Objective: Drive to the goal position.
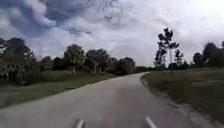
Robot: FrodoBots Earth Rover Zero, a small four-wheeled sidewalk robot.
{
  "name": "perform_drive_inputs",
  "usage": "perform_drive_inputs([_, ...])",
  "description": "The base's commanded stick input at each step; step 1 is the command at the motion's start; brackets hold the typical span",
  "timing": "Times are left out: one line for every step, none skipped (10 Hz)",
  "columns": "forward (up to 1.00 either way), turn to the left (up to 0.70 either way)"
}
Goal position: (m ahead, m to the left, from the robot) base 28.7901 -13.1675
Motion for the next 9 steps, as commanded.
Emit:
perform_drive_inputs([0.69, 0.03])
perform_drive_inputs([0.69, 0.03])
perform_drive_inputs([0.69, 0.03])
perform_drive_inputs([0.69, 0.03])
perform_drive_inputs([0.69, 0.10])
perform_drive_inputs([0.69, 0.20])
perform_drive_inputs([0.69, 0.29])
perform_drive_inputs([0.69, 0.30])
perform_drive_inputs([0.69, 0.21])
